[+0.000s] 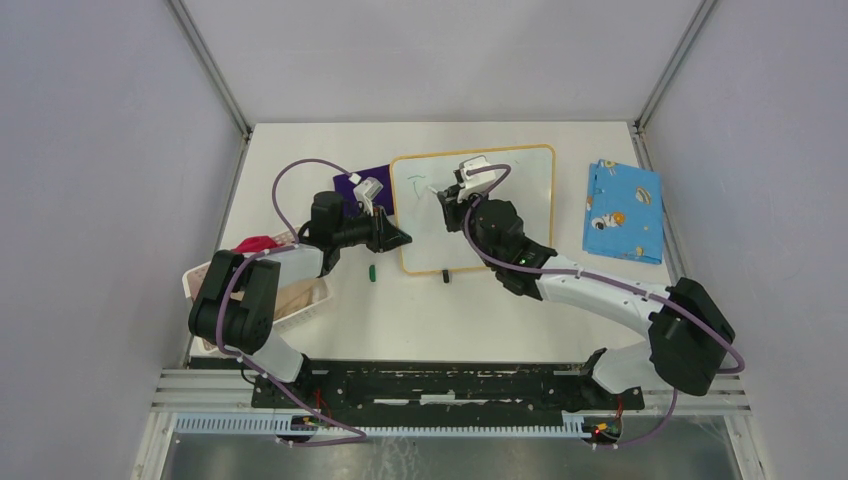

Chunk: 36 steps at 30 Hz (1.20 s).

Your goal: Write a sentence on the whiteboard

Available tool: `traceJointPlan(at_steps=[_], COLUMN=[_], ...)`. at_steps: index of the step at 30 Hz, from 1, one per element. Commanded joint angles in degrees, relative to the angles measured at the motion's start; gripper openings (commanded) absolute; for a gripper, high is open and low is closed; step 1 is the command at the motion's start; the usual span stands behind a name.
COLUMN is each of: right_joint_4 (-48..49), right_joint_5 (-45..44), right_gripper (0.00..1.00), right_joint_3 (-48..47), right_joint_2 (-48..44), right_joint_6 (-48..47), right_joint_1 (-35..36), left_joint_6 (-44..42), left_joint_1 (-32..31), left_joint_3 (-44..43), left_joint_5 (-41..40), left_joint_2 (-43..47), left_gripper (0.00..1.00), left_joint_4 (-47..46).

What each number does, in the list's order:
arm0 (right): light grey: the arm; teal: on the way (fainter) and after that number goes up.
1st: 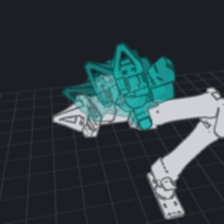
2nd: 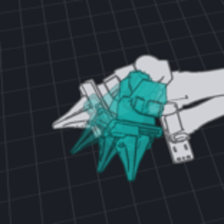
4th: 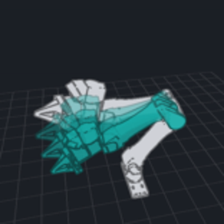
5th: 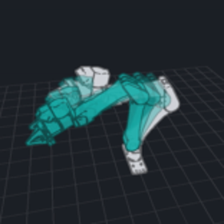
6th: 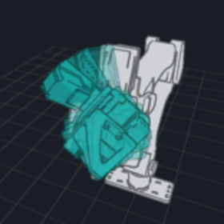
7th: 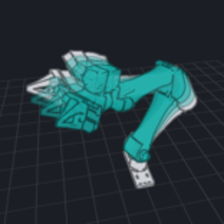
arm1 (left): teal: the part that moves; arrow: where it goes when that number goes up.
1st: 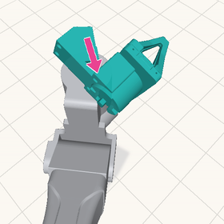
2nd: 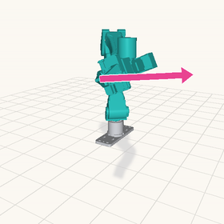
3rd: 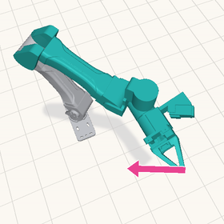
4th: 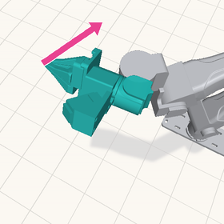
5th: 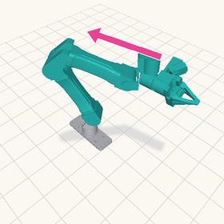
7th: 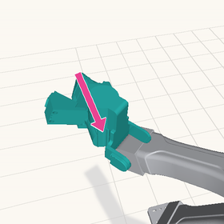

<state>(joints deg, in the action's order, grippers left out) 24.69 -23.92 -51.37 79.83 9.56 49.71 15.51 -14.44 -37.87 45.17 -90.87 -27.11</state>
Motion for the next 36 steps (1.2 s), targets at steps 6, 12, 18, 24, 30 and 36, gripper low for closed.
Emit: traceJointPlan(at_steps=[6,12,18,24,30,36], right_joint_4=[1.1,0.3,0.2,-0.3,-0.7,-0.7], right_joint_5=[1.3,1.6,0.5,-1.1,-2.3,-3.2], right_gripper=[0.0,0.0,0.0,0.0,0.0,0.0], right_joint_3=[-2.6,-1.2,1.4,2.4,2.2,1.1], right_joint_2=[1.2,0.8,-0.7,-1.9,-2.2,-2.3], right_joint_6=[-0.4,-0.2,-0.1,-1.0,-1.3,-1.9], right_joint_1=[-0.2,-0.2,-0.3,-0.3,-0.8,-0.9], left_joint_6=[-2.8,-2.9,-2.8,-2.8,-3.0,-3.1], left_joint_1=[0.5,0.5,0.5,0.5,0.4,0.4], left_joint_3=[-0.9,-0.9,-1.0,-0.9,-0.9,-1.0], left_joint_5=[-2.6,-2.6,-2.6,-2.6,-2.6,-2.6], left_joint_2=[0.3,0.2,0.3,0.4,0.3,0.2], left_gripper=[0.02,0.02,0.02,0.02,0.02,0.02], left_joint_4=[0.5,0.5,0.5,0.5,0.7,0.8])
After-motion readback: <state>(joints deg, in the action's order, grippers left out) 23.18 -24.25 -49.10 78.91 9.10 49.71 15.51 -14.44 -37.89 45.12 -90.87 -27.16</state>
